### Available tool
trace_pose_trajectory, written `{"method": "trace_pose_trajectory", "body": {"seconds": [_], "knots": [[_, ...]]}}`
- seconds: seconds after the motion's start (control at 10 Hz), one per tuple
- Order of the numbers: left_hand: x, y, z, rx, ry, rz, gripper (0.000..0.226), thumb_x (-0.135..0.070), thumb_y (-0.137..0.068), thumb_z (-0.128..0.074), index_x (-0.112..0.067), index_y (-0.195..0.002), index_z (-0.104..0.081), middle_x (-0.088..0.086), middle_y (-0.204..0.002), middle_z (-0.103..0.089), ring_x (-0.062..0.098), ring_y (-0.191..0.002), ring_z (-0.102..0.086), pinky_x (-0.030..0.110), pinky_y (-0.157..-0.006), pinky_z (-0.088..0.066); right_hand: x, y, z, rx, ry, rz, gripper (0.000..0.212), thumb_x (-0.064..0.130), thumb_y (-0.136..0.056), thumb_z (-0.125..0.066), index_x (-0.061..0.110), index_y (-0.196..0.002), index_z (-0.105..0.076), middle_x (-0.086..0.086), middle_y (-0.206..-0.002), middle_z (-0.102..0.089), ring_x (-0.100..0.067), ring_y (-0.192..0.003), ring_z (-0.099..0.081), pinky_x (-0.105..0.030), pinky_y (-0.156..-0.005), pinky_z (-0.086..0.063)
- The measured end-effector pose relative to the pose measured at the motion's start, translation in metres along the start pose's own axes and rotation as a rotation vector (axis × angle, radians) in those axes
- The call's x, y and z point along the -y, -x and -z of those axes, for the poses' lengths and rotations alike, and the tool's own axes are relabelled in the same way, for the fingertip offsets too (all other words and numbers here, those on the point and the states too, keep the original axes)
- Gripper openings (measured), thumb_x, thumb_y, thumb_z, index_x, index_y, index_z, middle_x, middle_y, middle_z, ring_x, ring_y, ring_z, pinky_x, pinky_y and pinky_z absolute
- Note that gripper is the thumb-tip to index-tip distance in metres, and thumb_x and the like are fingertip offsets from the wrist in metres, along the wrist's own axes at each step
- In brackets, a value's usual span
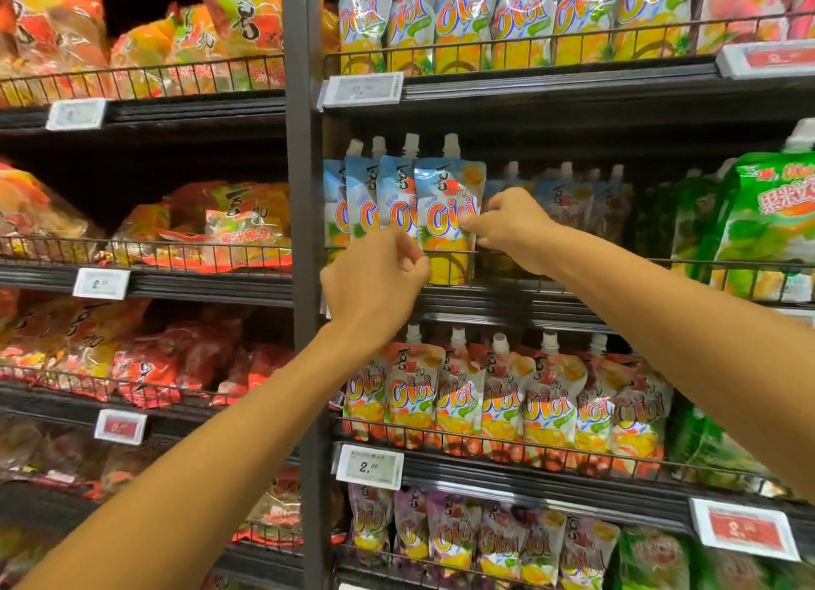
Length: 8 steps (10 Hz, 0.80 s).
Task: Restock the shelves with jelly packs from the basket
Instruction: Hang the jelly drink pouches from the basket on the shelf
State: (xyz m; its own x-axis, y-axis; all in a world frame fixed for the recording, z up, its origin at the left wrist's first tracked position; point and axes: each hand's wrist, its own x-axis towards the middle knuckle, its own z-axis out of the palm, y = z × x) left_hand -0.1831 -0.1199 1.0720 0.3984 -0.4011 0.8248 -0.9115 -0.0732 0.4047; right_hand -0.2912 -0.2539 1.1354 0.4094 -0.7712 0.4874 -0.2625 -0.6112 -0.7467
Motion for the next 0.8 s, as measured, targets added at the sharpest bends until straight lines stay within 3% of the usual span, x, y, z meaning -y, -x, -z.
{"method": "trace_pose_trajectory", "body": {"seconds": [0.1, 0.2, 0.3, 0.4, 0.5, 0.6, 0.7, 0.8], "knots": [[-0.006, 0.024, -0.012, 0.061, 0.106, 0.018, 0.006, -0.037, -0.083, -0.061, -0.034, -0.080, -0.065, -0.017, -0.068, -0.063, 0.000, -0.074, -0.058, 0.025, -0.060, -0.037, -0.005, 0.018, 0.001, -0.143, 0.004, 0.099, 0.039, 0.026, -0.095, -0.062, 0.004, -0.127, -0.054, -0.004, -0.122, -0.062, -0.010, -0.097, -0.062, -0.026, -0.082, -0.054], [-0.007, 0.055, -0.028, 0.128, 0.193, 0.055, 0.005, -0.038, -0.080, -0.062, -0.035, -0.077, -0.064, -0.019, -0.069, -0.064, -0.002, -0.070, -0.059, 0.025, -0.059, -0.042, -0.022, 0.064, 0.004, -0.292, -0.101, 0.296, 0.032, 0.018, -0.095, -0.060, 0.012, -0.125, -0.055, 0.005, -0.118, -0.062, -0.005, -0.106, -0.059, -0.014, -0.085, -0.048], [0.006, 0.101, -0.054, 0.305, 0.268, 0.036, 0.005, -0.028, -0.082, -0.065, -0.030, -0.077, -0.064, -0.013, -0.071, -0.066, 0.003, -0.066, -0.060, 0.027, -0.060, -0.047, -0.065, 0.118, -0.002, -0.276, -0.210, 0.331, 0.018, 0.018, -0.092, -0.061, 0.018, -0.110, -0.062, 0.003, -0.100, -0.071, -0.008, -0.097, -0.067, -0.031, -0.086, -0.055], [0.029, 0.166, -0.084, 0.519, 0.356, 0.110, 0.005, -0.013, -0.085, -0.066, -0.018, -0.082, -0.067, -0.006, -0.077, -0.068, 0.004, -0.067, -0.059, 0.023, -0.064, -0.048, -0.132, 0.178, -0.021, -0.116, -0.269, 0.112, 0.013, 0.021, -0.089, -0.063, 0.029, -0.099, -0.063, 0.004, -0.087, -0.074, -0.011, -0.085, -0.071, -0.030, -0.074, -0.056], [0.056, 0.248, -0.110, 0.726, 0.423, 0.315, 0.010, -0.006, -0.088, -0.061, -0.014, -0.083, -0.065, -0.010, -0.073, -0.061, -0.006, -0.061, -0.054, 0.007, -0.060, -0.037, -0.217, 0.248, -0.049, 0.040, -0.279, -0.224, 0.018, 0.006, -0.095, -0.057, 0.023, -0.093, -0.064, 0.003, -0.079, -0.074, -0.008, -0.074, -0.071, -0.026, -0.067, -0.057], [0.091, 0.345, -0.135, 0.951, 0.421, 0.507, 0.009, -0.008, -0.092, -0.059, -0.014, -0.086, -0.063, -0.005, -0.079, -0.060, -0.001, -0.063, -0.055, 0.011, -0.062, -0.042, -0.299, 0.327, -0.078, 0.124, -0.269, -0.572, 0.027, -0.001, -0.097, -0.048, 0.017, -0.086, -0.064, 0.004, -0.069, -0.072, -0.003, -0.061, -0.068, -0.018, -0.057, -0.054], [0.120, 0.443, -0.154, 1.180, 0.328, 0.550, 0.026, -0.004, -0.087, -0.059, -0.020, -0.066, -0.060, -0.006, -0.063, -0.057, 0.003, -0.051, -0.055, 0.015, -0.052, -0.044, -0.376, 0.410, -0.106, 0.159, -0.325, -0.956, 0.029, -0.005, -0.098, -0.047, 0.015, -0.081, -0.061, 0.012, -0.055, -0.068, 0.002, -0.050, -0.063, -0.017, -0.054, -0.051], [0.134, 0.547, -0.172, 1.160, 0.726, 1.039, 0.037, 0.005, -0.085, -0.039, -0.008, -0.052, -0.051, -0.001, -0.052, -0.043, 0.010, -0.049, -0.044, 0.016, -0.050, -0.038, -0.448, 0.499, -0.133, 0.237, -0.184, -1.154, 0.015, -0.001, -0.094, -0.055, 0.010, -0.094, -0.066, 0.006, -0.078, -0.072, 0.000, -0.065, -0.066, -0.027, -0.070, -0.054]]}}
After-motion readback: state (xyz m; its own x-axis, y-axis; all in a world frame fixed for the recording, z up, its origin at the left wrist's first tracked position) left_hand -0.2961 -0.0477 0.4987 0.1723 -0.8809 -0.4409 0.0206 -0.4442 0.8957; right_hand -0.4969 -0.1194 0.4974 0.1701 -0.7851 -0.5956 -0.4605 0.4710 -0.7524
